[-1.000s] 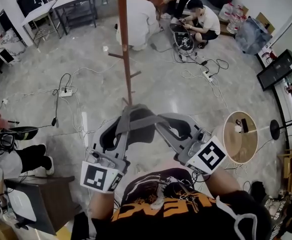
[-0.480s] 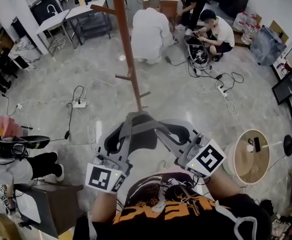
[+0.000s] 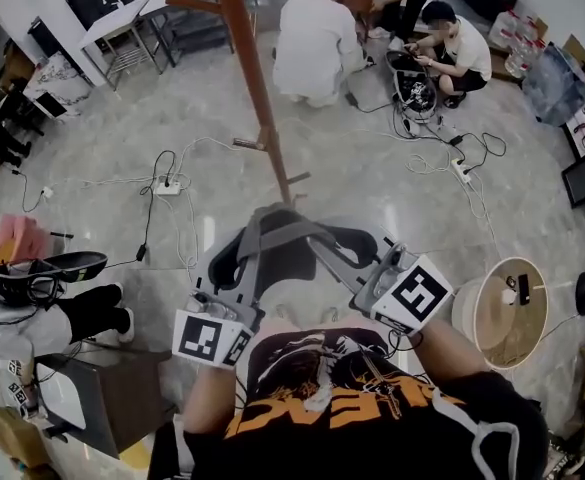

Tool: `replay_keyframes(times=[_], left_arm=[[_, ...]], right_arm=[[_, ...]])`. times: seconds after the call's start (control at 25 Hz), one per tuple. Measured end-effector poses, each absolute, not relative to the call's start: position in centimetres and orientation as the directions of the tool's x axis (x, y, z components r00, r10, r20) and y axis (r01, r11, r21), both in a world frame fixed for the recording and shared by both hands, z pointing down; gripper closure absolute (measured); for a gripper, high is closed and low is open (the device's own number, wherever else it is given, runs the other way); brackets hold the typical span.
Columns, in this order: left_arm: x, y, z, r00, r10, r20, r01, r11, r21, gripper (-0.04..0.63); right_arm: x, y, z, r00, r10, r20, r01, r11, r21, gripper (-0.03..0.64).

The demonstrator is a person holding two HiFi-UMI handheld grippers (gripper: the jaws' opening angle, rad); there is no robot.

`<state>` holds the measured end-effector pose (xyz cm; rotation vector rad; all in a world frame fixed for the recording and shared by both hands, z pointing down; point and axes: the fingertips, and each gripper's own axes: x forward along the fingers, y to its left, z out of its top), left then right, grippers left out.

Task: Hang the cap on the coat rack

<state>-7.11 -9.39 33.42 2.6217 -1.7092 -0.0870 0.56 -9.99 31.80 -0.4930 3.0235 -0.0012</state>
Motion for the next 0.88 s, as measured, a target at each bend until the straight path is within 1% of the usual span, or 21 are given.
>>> replay_keyframes(times=[0.4, 0.64, 0.88], left_arm=[[-11.9, -15.6, 36.7, 0.449, -0.891, -0.063, -0.889, -0.453, 0.063, 0.528], [-14.2, -18.7, 40.6, 0.468, -0.880, -0.080, -0.872, -0.475, 0.117, 0.528], [-15.5, -21.0, 43.2, 0.474, -0.878, -0.063, -0.871, -0.478, 0.112, 0.528]], right_arm=[[-4.3, -15.4, 34.9, -0.921, -0.390, -0.011, -0.389, 0.920, -0.042, 0.563], [-6.8, -18.1, 38.5, -0.907, -0.417, 0.051, -0.420, 0.905, -0.063, 0.563], [-8.1, -20.6, 41.2, -0.888, -0.454, 0.077, -0.459, 0.884, -0.085, 0.563]])
